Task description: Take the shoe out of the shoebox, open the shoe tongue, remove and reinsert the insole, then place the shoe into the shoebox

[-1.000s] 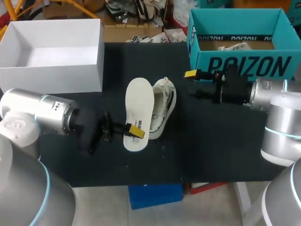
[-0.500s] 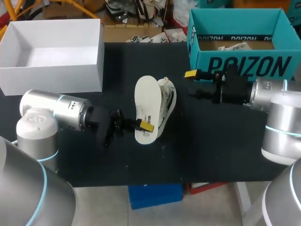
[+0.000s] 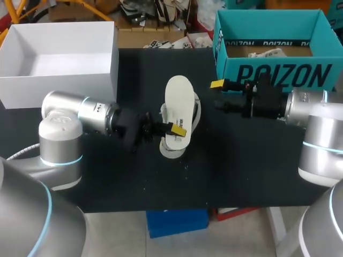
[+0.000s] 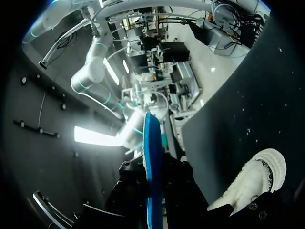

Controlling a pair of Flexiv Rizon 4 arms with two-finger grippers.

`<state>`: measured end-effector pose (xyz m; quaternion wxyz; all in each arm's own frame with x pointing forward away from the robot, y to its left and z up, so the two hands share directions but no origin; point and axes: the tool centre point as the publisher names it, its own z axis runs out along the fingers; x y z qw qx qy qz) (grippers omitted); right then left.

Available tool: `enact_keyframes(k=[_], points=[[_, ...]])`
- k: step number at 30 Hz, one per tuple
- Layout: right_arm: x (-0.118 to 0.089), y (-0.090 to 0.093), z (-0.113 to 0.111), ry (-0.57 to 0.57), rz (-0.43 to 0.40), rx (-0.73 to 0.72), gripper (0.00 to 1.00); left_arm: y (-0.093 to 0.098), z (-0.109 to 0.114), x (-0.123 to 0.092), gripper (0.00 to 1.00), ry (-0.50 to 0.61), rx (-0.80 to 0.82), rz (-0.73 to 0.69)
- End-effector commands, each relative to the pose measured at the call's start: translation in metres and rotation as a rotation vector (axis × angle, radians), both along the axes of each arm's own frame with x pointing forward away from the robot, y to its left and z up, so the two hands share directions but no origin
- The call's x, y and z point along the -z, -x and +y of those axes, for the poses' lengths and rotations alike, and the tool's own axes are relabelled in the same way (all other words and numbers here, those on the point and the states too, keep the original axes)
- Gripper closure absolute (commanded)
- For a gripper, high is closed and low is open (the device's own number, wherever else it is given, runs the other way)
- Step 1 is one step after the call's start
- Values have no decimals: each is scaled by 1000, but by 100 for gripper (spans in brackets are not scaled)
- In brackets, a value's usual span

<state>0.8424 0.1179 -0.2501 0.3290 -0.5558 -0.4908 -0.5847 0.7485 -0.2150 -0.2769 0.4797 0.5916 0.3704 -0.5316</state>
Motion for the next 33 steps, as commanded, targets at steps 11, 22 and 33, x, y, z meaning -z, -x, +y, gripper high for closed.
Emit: enact_keyframes(k=[11,22,33], points=[[3,-1,22,-38,-32,-262,0,-2,-2,1,100,-1,5,-3],[9,11,53,-20,30,-391,0,-2,-2,1,100,-1,5,-3],[13,19,66,3,63,-404,15,-2,-2,1,100,-1,5,-3]])
